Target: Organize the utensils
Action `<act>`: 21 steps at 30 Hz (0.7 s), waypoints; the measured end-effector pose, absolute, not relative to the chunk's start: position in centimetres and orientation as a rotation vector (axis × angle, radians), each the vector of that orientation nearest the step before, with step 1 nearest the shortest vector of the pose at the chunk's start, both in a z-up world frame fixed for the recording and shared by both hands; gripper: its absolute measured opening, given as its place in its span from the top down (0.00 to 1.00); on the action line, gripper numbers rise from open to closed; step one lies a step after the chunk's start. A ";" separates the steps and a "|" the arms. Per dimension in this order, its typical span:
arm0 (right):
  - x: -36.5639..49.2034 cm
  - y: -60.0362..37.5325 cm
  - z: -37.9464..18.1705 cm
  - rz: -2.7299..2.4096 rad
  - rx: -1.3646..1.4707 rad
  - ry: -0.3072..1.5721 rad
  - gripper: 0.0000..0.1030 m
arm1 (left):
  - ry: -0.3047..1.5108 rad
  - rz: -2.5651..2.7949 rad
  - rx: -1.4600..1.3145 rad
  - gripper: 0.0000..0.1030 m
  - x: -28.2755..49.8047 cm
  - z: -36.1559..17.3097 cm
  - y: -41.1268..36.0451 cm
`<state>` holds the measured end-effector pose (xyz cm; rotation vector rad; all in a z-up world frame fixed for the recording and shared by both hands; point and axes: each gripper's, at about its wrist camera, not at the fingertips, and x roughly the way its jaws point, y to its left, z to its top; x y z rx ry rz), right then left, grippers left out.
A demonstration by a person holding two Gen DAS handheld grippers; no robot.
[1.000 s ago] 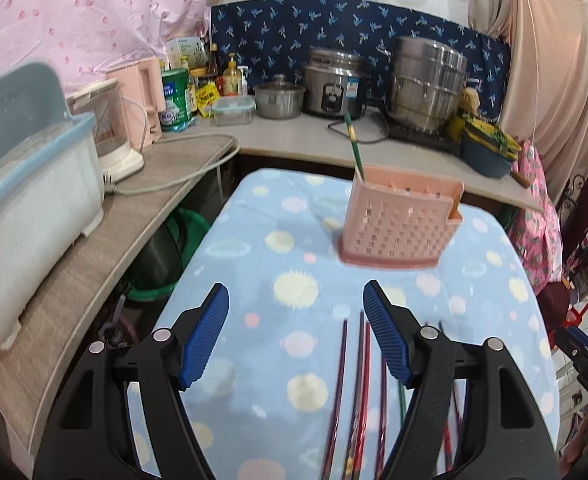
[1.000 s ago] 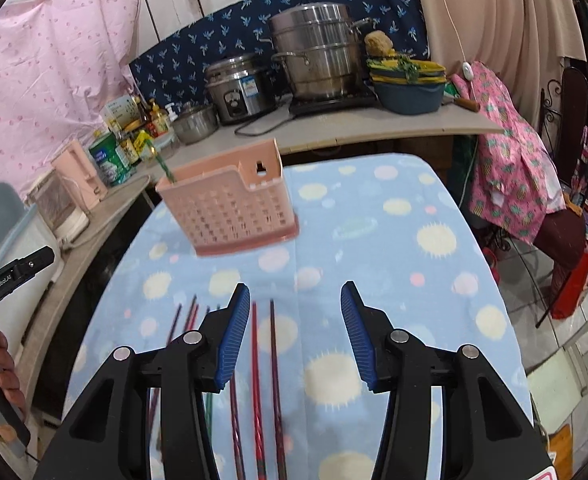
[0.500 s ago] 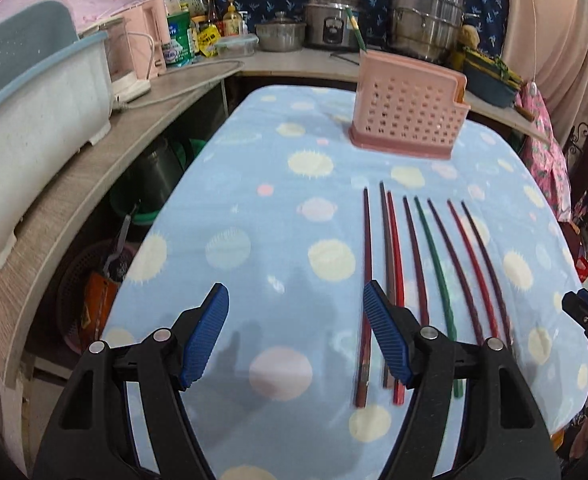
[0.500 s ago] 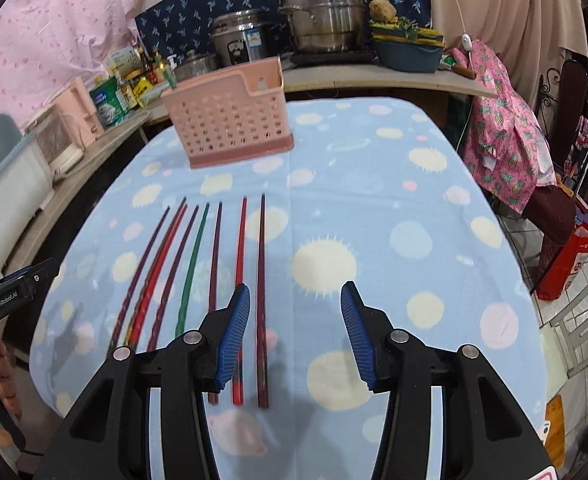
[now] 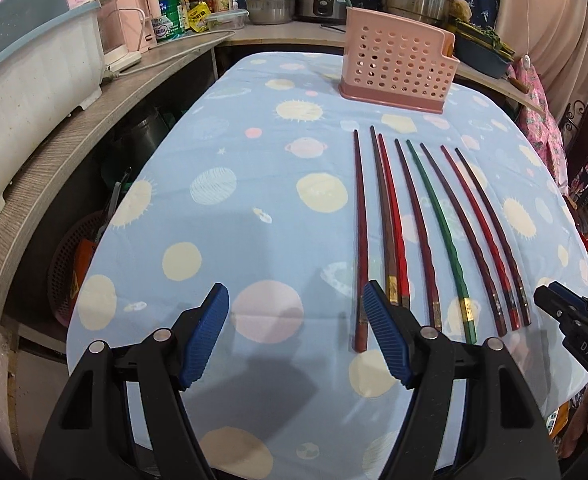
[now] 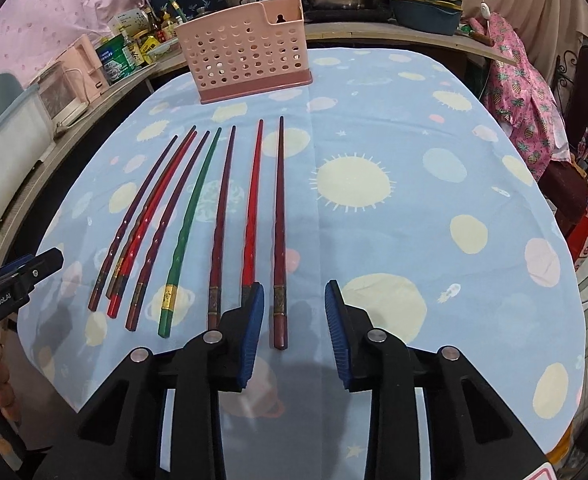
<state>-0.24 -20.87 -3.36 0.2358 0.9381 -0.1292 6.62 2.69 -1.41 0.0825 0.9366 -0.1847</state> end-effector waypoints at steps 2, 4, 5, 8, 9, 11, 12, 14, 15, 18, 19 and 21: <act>-0.2 -20.6 -3.6 -0.124 0.231 0.945 0.77 | 0.942 -0.190 0.087 0.36 6.5 -1.7 2.5; -0.1 -20.6 -3.8 -0.120 0.231 0.950 0.78 | 0.947 -0.196 0.094 0.36 6.4 -2.0 2.3; -0.1 -20.5 -3.9 -0.118 0.232 0.953 0.79 | 0.950 -0.199 0.095 0.36 6.3 -2.1 2.2; 0.1 -20.4 -4.2 -0.116 0.231 0.963 0.83 | 0.958 -0.204 0.099 0.36 6.3 -2.4 2.0; 0.1 -20.4 -4.3 -0.114 0.233 0.966 0.83 | 0.960 -0.205 0.100 0.36 6.2 -2.5 1.9; 0.1 -20.4 -4.5 -0.114 0.233 0.971 0.84 | 0.963 -0.207 0.104 0.36 6.3 -2.7 1.7; 0.1 -20.4 -4.6 -0.114 0.233 0.974 0.85 | 0.966 -0.208 0.105 0.36 6.3 -2.8 1.7; 0.1 -20.4 -4.8 -0.113 0.238 0.980 0.86 | 0.972 -0.210 0.106 0.36 6.3 -3.0 1.5; 0.1 -20.5 -4.9 -0.113 0.240 0.984 0.87 | 0.973 -0.211 0.108 0.36 6.3 -3.1 1.4; 0.1 -20.6 -5.2 -0.114 0.246 0.990 0.89 | 0.980 -0.213 0.107 0.36 6.4 -3.3 1.4; 0.1 -20.6 -5.3 -0.115 0.246 0.990 0.90 | 0.981 -0.214 0.107 0.36 6.4 -3.3 1.4; 0.1 -20.7 -5.3 -0.118 0.246 0.989 0.92 | 0.983 -0.215 0.110 0.36 6.4 -3.4 1.3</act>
